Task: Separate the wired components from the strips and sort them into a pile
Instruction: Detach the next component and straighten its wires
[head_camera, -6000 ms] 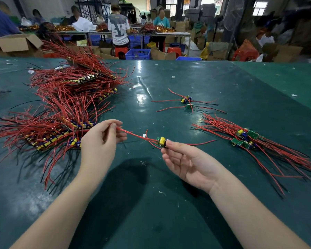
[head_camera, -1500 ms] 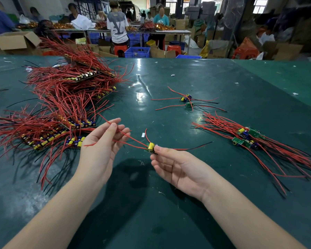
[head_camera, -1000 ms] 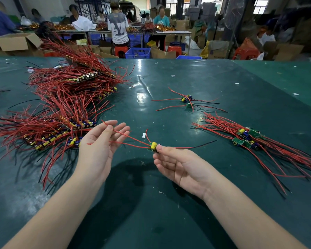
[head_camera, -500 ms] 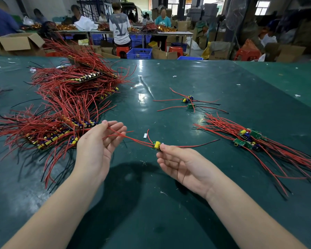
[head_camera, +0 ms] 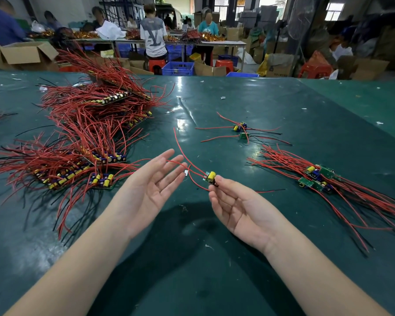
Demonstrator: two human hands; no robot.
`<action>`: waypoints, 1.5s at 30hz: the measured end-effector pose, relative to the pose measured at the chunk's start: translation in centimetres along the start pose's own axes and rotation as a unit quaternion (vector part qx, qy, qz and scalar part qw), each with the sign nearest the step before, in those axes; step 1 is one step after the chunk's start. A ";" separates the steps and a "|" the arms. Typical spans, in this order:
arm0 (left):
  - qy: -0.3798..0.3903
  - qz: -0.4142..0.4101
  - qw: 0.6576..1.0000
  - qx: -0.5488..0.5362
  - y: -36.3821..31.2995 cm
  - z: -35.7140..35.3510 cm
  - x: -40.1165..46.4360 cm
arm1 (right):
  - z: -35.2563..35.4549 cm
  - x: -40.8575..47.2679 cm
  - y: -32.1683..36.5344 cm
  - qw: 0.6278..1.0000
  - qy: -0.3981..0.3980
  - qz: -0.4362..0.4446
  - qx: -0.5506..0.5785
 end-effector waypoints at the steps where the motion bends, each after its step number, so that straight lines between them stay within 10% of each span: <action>1: 0.000 -0.009 1.000 0.004 0.0 0.0 0.0 | 0.0 0.0 -0.1 1.000 0.000 -0.001 -0.007; 16: -0.130 0.013 0.979 -0.156 0.2 0.9 -0.2 | -0.4 -0.1 0.8 0.992 0.019 0.099 -0.073; 27: -0.070 -0.008 0.997 -0.017 -0.2 0.5 -0.5 | -0.2 -0.4 1.4 0.959 -0.037 0.206 -0.189; 45: -0.095 -0.141 0.981 0.090 -1.7 1.4 -0.4 | -0.2 0.0 0.4 0.993 0.012 0.082 -0.088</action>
Point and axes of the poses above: each hand's wrist, its own x-axis towards the middle knuckle, its own z-axis out of the back of the hand, y = z × x, the point moved 7 cm from there along x, towards the middle knuckle, and after that the axes turned 9 degrees about -z, right-handed, at the moved point
